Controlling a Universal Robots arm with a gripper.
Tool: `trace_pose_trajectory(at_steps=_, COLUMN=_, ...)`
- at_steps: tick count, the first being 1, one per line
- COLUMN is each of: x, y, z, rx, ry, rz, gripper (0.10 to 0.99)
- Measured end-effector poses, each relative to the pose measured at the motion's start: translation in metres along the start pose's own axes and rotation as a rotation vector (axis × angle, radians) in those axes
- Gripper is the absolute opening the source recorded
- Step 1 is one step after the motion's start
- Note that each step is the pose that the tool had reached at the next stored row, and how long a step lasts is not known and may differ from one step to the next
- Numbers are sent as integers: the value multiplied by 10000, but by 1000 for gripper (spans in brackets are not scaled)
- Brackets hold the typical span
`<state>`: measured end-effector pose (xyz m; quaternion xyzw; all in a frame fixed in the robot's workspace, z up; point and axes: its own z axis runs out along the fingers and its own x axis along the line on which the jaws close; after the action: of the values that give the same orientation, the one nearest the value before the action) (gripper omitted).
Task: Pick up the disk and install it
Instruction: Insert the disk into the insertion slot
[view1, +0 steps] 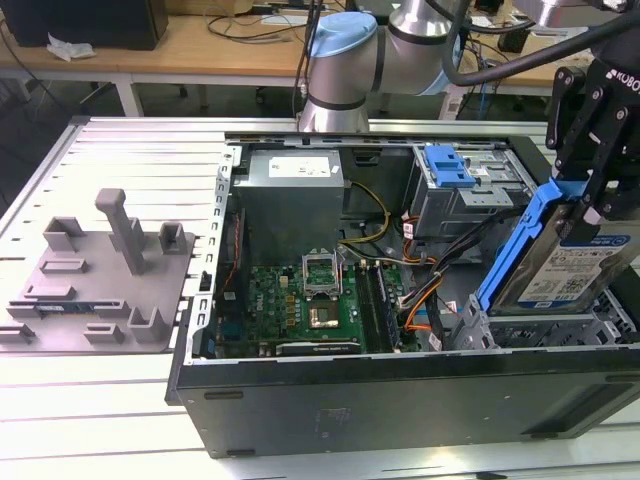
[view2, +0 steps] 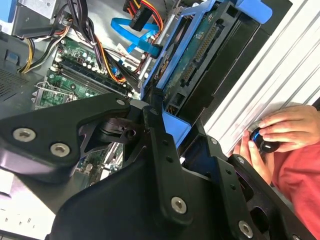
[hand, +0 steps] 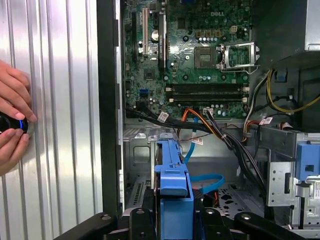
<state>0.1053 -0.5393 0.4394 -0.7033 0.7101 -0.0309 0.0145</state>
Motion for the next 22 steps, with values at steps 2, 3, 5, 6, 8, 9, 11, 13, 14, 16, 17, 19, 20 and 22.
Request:
trace_pose_trajectory(at_steps=2, x=0, y=1, z=17, rx=0, ry=0, rz=0, gripper=369)
trace_pose_trajectory(at_steps=3, x=0, y=2, z=24, rx=-1, ry=0, rz=0, gripper=369)
trace_pose_trajectory(at_steps=5, x=-1, y=3, z=43, rx=0, ry=-1, rz=0, gripper=369)
trace_pose_trajectory(at_steps=6, x=-1, y=3, z=50, rx=0, ry=0, rz=0, gripper=369)
trace_pose_trajectory(at_steps=8, x=-2, y=5, z=77, rx=0, ry=-1, rz=0, gripper=369)
trace_pose_trajectory(at_steps=9, x=-2, y=6, z=93, rx=0, ry=-1, rz=-1, gripper=369)
trace_pose_trajectory(at_steps=11, x=-3, y=7, z=110, rx=0, ry=0, rz=0, gripper=369)
trace_pose_trajectory(at_steps=13, x=-3, y=8, z=131, rx=0, ry=0, rz=0, gripper=369)
trace_pose_trajectory(at_steps=14, x=-3, y=9, z=139, rx=1, ry=0, rz=-1, gripper=369)
trace_pose_trajectory(at_steps=16, x=-3, y=10, z=158, rx=-1, ry=0, rz=0, gripper=369)
trace_pose_trajectory(at_steps=17, x=-4, y=11, z=167, rx=0, ry=-1, rz=0, gripper=369)
trace_pose_trajectory(at_steps=19, x=-4, y=12, z=181, rx=0, ry=0, rz=0, gripper=369)
trace_pose_trajectory(at_steps=20, x=-4, y=12, z=189, rx=0, ry=0, rz=0, gripper=369)
trace_pose_trajectory(at_steps=22, x=-4, y=13, z=207, rx=0, ry=-1, rz=0, gripper=369)
